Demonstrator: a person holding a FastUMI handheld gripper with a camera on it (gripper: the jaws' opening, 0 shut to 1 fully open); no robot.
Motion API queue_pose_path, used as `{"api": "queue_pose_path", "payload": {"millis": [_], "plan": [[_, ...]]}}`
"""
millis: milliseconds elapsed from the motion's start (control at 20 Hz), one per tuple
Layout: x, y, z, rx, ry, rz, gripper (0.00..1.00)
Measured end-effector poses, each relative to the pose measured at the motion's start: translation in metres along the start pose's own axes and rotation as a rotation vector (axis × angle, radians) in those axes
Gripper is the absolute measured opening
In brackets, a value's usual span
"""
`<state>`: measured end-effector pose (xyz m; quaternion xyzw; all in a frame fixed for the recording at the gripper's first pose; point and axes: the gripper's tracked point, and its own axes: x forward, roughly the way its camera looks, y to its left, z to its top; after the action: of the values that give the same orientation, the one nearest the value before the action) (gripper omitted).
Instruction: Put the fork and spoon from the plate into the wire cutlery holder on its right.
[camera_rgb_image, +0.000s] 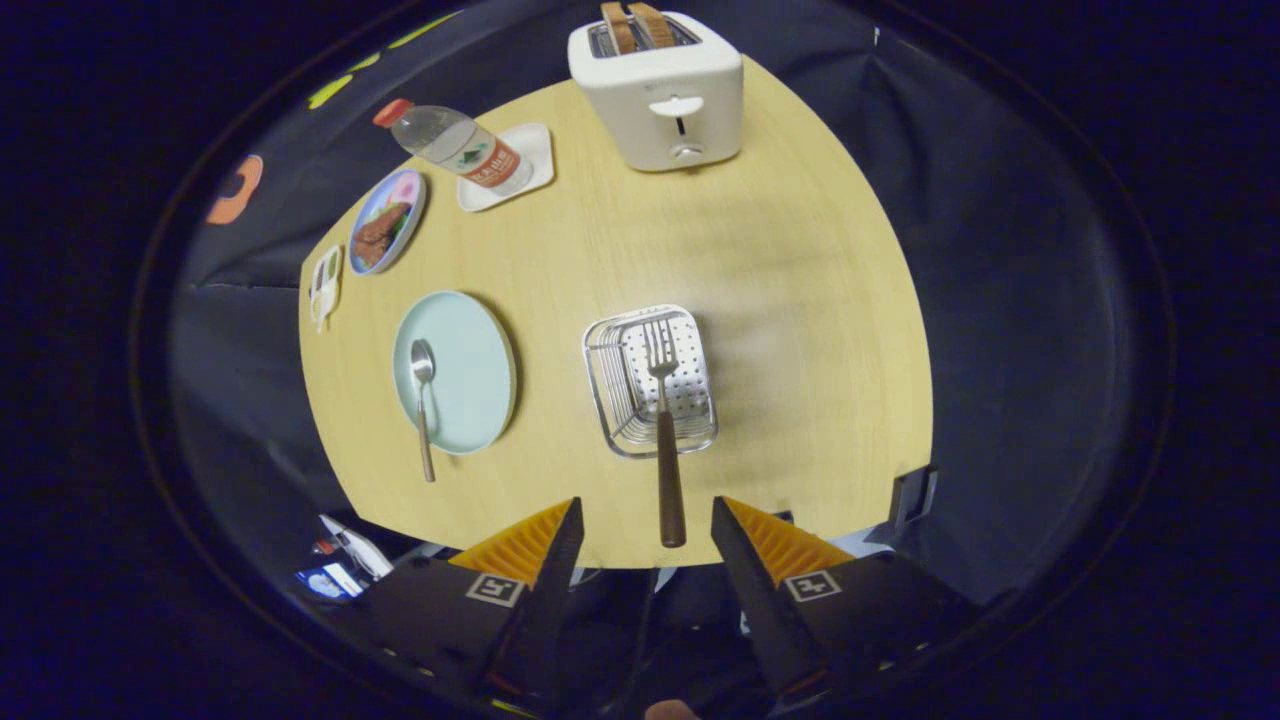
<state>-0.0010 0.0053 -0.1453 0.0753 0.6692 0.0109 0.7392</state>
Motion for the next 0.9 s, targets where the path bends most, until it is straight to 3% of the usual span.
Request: {"api": "queue_pose_path", "payload": {"millis": [100, 350, 600, 750, 900], "plan": [[-0.016, 0.011, 0.01, -0.036, -0.132, -0.01, 0.89], [-0.039, 0.093, 0.008, -0.131, -0.383, 0.027, 0.93], [0.018, 0.208, -0.018, -0.273, -0.51, 0.084, 0.93], [0.073, 0.242, -0.038, -0.316, -0.492, 0.064, 0.93], [0.129, 0.257, -0.059, -0.248, -0.364, 0.075, 0.92]]}}
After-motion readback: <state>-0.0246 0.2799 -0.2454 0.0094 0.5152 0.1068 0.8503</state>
